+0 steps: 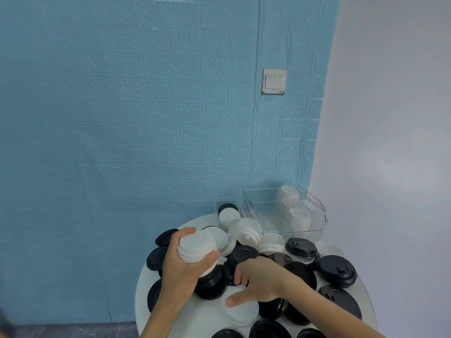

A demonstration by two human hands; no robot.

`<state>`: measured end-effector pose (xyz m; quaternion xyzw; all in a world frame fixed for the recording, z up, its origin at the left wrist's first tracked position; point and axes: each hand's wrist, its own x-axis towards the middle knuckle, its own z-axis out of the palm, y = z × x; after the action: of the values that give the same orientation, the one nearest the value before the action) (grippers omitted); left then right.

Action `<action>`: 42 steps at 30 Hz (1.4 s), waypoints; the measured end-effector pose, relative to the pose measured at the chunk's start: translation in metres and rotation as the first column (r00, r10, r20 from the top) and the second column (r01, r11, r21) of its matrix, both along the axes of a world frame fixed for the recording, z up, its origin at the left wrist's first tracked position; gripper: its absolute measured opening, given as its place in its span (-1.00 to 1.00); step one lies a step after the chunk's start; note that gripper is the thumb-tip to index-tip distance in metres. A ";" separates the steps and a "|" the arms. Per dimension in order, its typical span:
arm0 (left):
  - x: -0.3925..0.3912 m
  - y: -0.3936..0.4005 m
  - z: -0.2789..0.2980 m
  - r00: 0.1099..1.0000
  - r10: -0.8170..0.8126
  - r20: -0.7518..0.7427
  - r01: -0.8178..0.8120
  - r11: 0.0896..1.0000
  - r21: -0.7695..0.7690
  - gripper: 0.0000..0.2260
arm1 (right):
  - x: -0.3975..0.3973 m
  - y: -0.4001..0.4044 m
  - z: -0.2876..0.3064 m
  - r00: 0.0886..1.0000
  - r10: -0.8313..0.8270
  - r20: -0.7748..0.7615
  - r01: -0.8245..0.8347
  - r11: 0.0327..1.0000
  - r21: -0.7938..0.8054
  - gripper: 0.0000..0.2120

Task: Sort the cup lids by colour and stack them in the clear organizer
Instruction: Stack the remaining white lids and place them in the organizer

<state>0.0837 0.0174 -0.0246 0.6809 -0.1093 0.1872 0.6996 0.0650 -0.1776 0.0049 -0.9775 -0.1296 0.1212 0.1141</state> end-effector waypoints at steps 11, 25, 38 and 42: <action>-0.001 0.002 -0.011 1.000 -0.002 -0.010 0.002 1.000 0.019 -0.33 | -0.002 0.027 -0.029 0.998 0.034 0.060 -0.023 0.983 -0.183 -0.25; -0.002 0.005 -0.010 1.000 0.000 -0.027 -0.001 1.000 -0.025 -0.27 | 0.006 0.014 0.013 0.961 -0.220 0.170 0.164 0.942 0.291 -0.87; 0.002 -0.012 -0.007 0.995 -0.100 0.020 0.099 0.994 0.034 -0.01 | 0.025 0.030 0.062 0.955 -0.270 -0.122 0.198 0.276 0.941 -0.80; -0.001 -0.016 -0.002 0.990 -0.139 0.026 0.138 0.990 0.024 0.08 | 0.029 0.038 0.044 0.959 -0.278 0.060 0.096 0.515 0.852 -0.81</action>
<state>0.0828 0.0016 -0.0265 0.6768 -0.1680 0.1464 0.7017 0.0938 -0.1392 0.0488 -0.8163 -0.0755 -0.0626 0.5692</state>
